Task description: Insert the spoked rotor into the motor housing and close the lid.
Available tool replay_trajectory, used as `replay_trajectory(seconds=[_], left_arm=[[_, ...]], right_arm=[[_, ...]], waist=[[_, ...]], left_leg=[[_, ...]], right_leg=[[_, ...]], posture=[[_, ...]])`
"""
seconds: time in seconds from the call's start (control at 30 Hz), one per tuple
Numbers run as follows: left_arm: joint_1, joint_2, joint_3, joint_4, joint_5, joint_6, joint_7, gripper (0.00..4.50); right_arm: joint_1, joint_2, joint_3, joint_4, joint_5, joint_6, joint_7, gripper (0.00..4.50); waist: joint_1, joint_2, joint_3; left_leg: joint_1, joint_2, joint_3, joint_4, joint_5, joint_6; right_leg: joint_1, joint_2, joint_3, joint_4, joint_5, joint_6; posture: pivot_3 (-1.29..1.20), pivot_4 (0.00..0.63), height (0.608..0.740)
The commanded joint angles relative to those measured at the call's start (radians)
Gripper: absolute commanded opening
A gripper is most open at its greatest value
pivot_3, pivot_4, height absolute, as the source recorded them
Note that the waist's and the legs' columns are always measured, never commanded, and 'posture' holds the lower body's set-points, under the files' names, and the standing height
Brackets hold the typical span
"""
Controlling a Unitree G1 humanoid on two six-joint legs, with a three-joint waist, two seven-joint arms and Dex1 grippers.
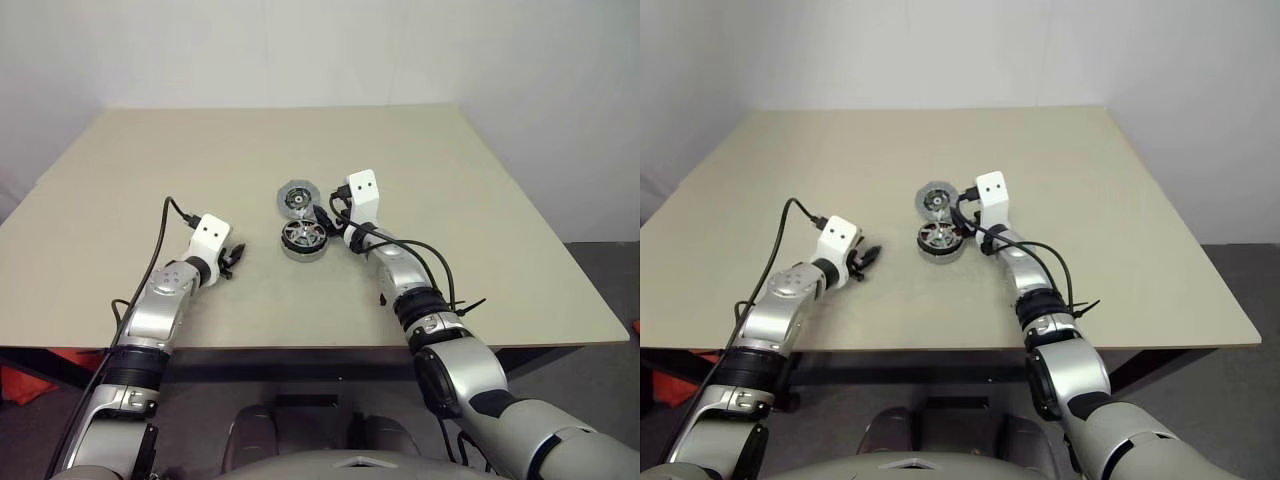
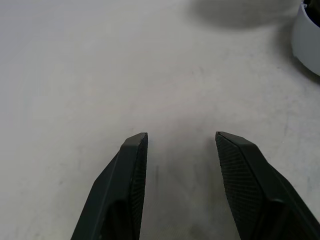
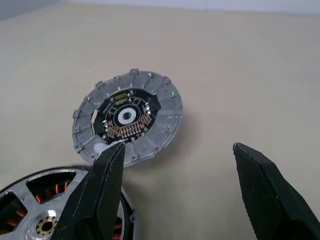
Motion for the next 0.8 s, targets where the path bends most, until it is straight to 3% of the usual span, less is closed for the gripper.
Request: replay_trajectory(seconds=[0.03,0.23,0.37,0.47,0.77,0.8], left_arm=[[-0.005,0.012,0.014,-0.017,0.001,-0.014,0.007,2.27],[-0.005,0.010,0.013,-0.016,0.001,-0.016,0.007,2.27],[-0.005,0.008,0.012,-0.012,0.002,-0.018,0.008,2.27],[-0.006,0.005,0.009,-0.008,0.003,-0.020,0.010,2.27],[-0.010,-0.001,0.006,0.002,0.003,-0.027,0.013,2.27],[-0.009,-0.001,0.006,0.002,0.003,-0.027,0.014,2.27]], right_arm=[[-0.013,0.000,0.001,-0.053,-0.002,-0.001,0.001,3.88],[-0.028,-0.011,-0.011,-0.049,0.000,-0.007,-0.007,3.88],[-0.031,-0.032,-0.012,-0.129,0.027,-0.019,0.069,3.88],[-0.006,-0.045,0.010,-0.193,0.038,-0.009,0.149,3.27],[0.087,-0.057,0.119,-0.325,0.014,0.066,0.318,0.06],[0.092,-0.058,0.132,-0.327,0.007,0.068,0.328,0.02]], waist=[[0.000,0.000,0.000],[0.000,0.000,0.000],[0.000,0.000,0.000],[0.001,0.000,0.000],[0.001,0.000,0.000],[0.001,0.000,0.000]], left_leg=[[0.000,0.000,0.000,0.000,0.000,0.000],[0.000,0.000,0.000,0.000,0.000,0.000],[0.000,0.000,0.000,0.000,0.000,0.000],[0.000,0.000,0.000,0.000,0.000,0.000],[0.000,0.000,0.000,0.000,0.000,0.001],[0.001,0.000,0.000,0.000,0.000,0.001]], right_leg=[[0.000,0.000,0.000,0.000,0.000,0.000],[0.000,0.000,0.000,0.000,0.000,0.000],[0.000,0.000,0.000,0.000,0.000,0.000],[0.000,0.000,0.000,0.000,0.000,0.000],[0.001,0.000,0.000,-0.001,0.000,0.000],[0.001,0.000,0.000,0.000,0.000,0.000]], posture=[[0.00,0.000,0.740],[0.00,0.000,0.740],[0.00,0.000,0.740],[0.00,0.000,0.740],[0.00,0.000,0.740],[0.00,0.000,0.740]])
